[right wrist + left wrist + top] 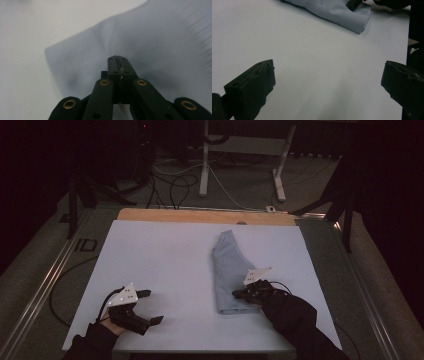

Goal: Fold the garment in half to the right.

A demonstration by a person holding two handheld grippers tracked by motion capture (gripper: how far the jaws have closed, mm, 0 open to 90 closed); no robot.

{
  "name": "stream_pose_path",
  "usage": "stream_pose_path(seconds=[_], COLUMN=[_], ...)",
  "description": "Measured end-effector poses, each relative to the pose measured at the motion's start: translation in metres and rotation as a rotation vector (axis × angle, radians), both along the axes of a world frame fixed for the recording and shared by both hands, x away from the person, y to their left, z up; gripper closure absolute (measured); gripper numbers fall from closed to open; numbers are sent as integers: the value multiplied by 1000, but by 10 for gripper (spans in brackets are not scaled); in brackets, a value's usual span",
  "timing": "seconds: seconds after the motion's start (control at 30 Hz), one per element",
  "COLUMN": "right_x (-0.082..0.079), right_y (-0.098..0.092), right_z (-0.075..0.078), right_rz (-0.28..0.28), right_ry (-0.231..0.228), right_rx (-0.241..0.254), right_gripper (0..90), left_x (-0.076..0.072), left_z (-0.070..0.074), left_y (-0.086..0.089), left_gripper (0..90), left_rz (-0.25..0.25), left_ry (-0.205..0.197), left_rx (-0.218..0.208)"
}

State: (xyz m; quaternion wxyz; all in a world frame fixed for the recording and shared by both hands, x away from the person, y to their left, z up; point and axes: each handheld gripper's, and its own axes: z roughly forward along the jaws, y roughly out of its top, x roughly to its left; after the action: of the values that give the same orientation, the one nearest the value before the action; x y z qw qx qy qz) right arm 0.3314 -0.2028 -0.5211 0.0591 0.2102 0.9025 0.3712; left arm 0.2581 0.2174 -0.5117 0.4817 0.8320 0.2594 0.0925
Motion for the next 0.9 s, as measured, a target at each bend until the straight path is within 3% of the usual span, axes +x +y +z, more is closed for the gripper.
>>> stream_pose_path(seconds=[0.3,0.33,0.43,0.67,0.9], right_x=[-16,-19,-22,-25,-25], right_y=[-4,-3,-6,-12,-12], right_z=[-4,-3,-4,-6,-7], right_rz=[25,5,23,51,38], right_ry=[-11,4,7,10,15], right_rx=[-8,-5,-6,10,14], right_gripper=[900,900,900,900,900], left_x=[0,0,0,-1,-1], left_z=[1,1,1,1,1], left_y=[-1,-1,-1,-1,-2], left_gripper=[6,7,7,7,7], left_rz=[-1,-1,-4,-8,-12], left_ry=[-3,-4,-5,-6,-9], left_rx=[-2,0,2,0,5])
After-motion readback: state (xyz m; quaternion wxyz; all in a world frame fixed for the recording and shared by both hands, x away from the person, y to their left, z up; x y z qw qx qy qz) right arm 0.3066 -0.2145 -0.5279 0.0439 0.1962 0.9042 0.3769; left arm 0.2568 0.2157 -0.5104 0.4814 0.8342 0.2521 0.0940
